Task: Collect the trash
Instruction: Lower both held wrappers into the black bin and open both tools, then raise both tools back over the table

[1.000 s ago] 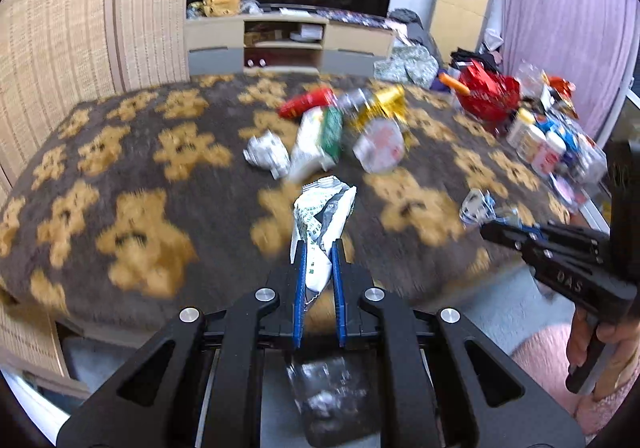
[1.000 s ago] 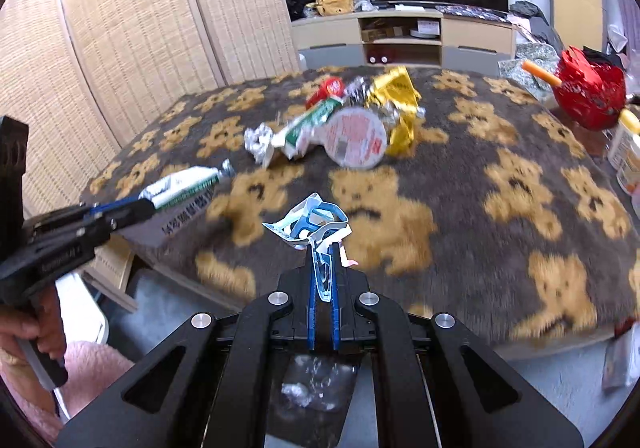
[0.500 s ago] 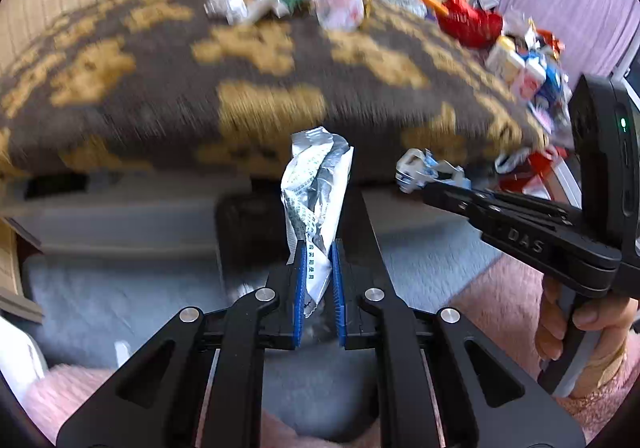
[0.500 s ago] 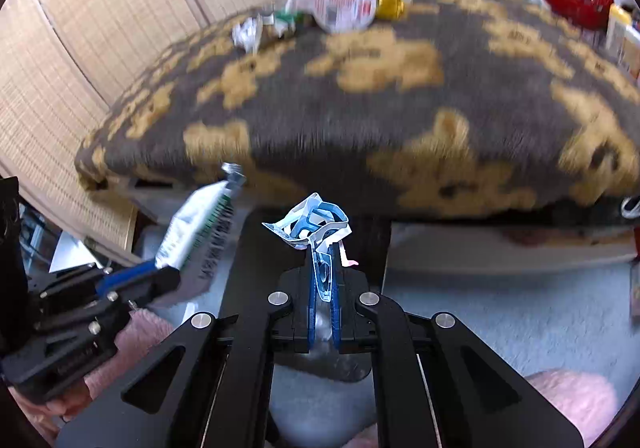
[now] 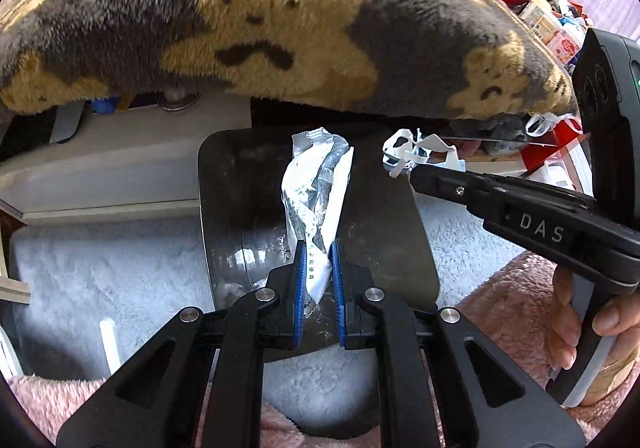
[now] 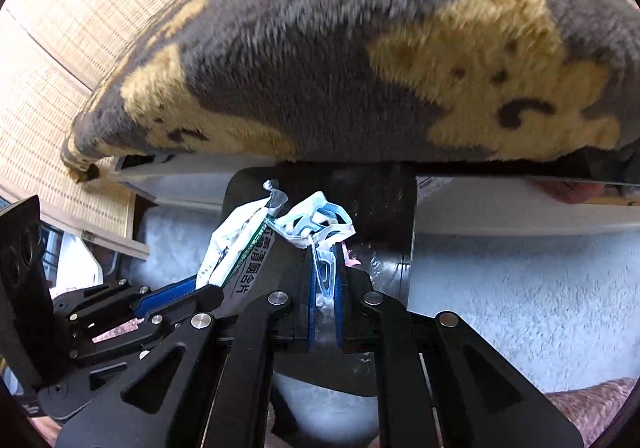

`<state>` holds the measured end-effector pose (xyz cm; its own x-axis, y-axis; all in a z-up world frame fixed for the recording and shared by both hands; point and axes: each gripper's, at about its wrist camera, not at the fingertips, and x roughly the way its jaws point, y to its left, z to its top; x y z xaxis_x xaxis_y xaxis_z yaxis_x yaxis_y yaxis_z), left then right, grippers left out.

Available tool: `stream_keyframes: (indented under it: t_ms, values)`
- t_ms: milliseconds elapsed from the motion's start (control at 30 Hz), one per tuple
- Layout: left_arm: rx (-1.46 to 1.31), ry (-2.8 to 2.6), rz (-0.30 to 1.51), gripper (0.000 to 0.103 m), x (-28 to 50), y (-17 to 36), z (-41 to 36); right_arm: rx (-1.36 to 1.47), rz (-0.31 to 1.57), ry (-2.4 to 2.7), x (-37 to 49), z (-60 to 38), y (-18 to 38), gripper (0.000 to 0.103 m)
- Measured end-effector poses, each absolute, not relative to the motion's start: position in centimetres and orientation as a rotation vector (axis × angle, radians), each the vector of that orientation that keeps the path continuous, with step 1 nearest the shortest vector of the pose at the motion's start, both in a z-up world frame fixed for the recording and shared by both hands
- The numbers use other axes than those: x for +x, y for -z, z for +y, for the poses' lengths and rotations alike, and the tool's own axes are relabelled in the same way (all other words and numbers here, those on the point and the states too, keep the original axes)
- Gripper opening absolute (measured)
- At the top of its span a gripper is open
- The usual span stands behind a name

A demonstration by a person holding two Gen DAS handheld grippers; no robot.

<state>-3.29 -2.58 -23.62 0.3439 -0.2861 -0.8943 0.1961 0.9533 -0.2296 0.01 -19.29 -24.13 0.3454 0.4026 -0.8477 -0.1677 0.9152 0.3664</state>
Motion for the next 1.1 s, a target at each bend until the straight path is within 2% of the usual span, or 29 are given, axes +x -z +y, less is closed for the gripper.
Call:
stream_keyframes:
  t_ms: [167,267,300,333,367,500,567,600,633,667,700,933,1100]
  values:
    - [-0.122,0.335,1.205,0.013,-2.9,24.4,-2.0,0.218,1.166,-0.371,0.5,-18.8,24.5,0.011]
    - [-0.122,0.333,1.2,0.022,-2.9,24.3,-1.9,0.221,1.168,-0.367,0.5,-18.6,24.7,0.015]
    - [-0.123,0.332,1.199,0.022,-2.9,24.4,-1.9,0.226,1.165,-0.367,0.6,-18.6,24.7,0.024]
    - [-0.124,0.331,1.2,0.022,-2.9,24.4,-1.9,0.232,1.162,-0.366,0.6,-18.7,24.6,0.038]
    - [-0.124,0.33,1.2,0.022,-2.8,24.5,-1.9,0.246,1.154,-0.367,0.6,-18.9,24.6,0.044]
    - [-0.122,0.325,1.196,0.026,-2.9,24.3,-1.9,0.265,1.14,-0.355,0.8,-19.6,24.4,0.046]
    - [-0.123,0.32,1.189,0.04,-3.0,24.0,-1.8,0.274,1.138,-0.353,0.8,-19.9,24.1,0.05]
    - [-0.127,0.315,1.186,0.046,-3.0,23.7,-1.6,0.277,1.131,-0.352,0.8,-20.2,23.9,0.063]
    - [-0.134,0.312,1.186,0.065,-3.0,23.5,-1.5,0.28,1.12,-0.348,0.7,-20.6,23.4,0.078]
    - [-0.15,0.309,1.183,0.076,-2.9,23.2,-1.3,0.282,1.109,-0.344,0.8,-20.9,23.0,0.086]
    - [-0.159,0.308,1.18,0.078,-2.8,22.9,-1.2,0.281,1.094,-0.34,0.7,-21.1,22.5,0.097]
    - [-0.13,0.294,1.122,0.094,-2.0,19.5,-0.4,0.191,0.988,-0.331,1.4,-21.9,17.9,0.1]
    - [-0.101,0.271,1.03,0.095,-0.6,15.9,0.7,0.146,0.896,-0.314,3.5,-23.0,13.7,0.1]
